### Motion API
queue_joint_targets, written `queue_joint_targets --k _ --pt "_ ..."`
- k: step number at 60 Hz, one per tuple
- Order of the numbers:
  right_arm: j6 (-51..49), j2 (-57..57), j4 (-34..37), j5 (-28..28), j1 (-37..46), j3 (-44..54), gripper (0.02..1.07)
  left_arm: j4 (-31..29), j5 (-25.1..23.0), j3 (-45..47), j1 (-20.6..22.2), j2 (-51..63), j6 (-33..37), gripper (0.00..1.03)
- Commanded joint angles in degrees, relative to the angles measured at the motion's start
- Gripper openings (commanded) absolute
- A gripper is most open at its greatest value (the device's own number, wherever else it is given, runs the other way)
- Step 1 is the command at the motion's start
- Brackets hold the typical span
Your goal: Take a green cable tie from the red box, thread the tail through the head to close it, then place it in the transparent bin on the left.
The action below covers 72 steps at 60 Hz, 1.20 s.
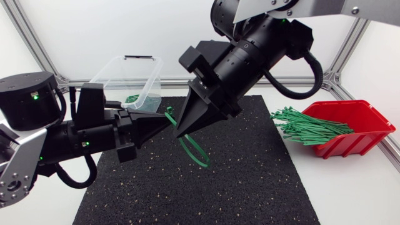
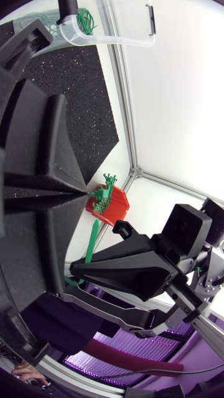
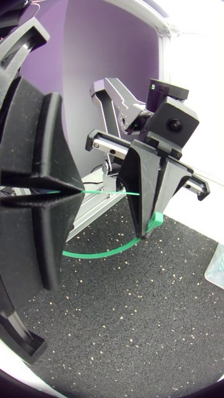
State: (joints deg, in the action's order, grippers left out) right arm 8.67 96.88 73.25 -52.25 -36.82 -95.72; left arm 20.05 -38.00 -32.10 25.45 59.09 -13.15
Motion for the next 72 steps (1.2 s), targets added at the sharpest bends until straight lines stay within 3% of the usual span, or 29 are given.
queue_joint_targets --k 1,44,72 --pt "2.1 0.1 -0.7 0.2 -0.2 1.9 0.07 1.2 -1.6 -2.4 -1.4 1.1 -1.0 0.03" --pt "4.0 -0.3 -3.6 -2.0 2.3 1.7 0.07 6.7 -1.2 2.3 0.9 0.5 -1.9 0.03" --pt "4.4 -1.6 -4.5 -2.1 2.5 3.6 0.07 9.0 0.4 3.4 -0.1 0.4 -3.5 0.04"
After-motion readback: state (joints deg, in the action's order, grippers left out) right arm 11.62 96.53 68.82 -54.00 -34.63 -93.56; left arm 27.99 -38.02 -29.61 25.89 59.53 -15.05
